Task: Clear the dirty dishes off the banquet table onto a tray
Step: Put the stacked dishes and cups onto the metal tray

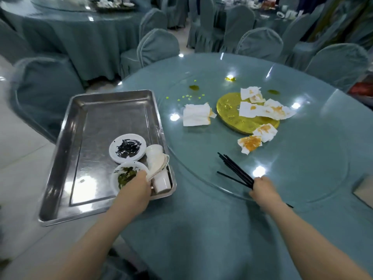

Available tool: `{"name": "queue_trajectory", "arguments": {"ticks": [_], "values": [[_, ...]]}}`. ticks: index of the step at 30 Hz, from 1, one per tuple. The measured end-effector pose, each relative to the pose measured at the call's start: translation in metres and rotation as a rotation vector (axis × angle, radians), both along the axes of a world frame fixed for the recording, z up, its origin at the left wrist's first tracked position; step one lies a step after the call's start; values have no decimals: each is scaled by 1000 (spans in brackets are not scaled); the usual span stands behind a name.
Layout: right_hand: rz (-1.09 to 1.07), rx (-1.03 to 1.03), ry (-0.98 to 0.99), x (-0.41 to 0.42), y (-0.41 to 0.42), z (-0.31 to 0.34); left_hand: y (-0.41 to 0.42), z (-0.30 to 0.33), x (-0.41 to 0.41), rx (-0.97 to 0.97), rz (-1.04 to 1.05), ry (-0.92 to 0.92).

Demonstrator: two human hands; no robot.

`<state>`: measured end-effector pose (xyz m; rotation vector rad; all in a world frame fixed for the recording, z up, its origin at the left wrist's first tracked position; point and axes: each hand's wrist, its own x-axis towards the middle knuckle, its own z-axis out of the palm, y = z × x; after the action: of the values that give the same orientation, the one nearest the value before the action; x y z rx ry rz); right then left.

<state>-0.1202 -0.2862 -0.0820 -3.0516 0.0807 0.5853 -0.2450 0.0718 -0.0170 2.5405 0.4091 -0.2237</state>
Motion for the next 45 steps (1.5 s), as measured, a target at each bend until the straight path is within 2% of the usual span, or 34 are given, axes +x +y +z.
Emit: {"name": "queue_trajectory", "arguments": {"ticks": [6, 11, 18, 27, 35, 45], "values": [[53, -7, 16, -31, 28, 4, 28, -1, -26, 37, 40, -22], [116, 89, -4, -56, 74, 8, 45, 4, -44, 17, 68, 3], [233, 187, -157, -63, 145, 44, 83, 15, -73, -15, 112, -44], [333, 242, -213, -65, 235, 79, 134, 20, -98, -22, 232, -82], [395, 220, -188, -16, 295, 80, 170, 14, -69, -28, 314, -51], [271, 410, -75, 126, 391, 39, 228, -18, 21, -21, 402, 13]]}}
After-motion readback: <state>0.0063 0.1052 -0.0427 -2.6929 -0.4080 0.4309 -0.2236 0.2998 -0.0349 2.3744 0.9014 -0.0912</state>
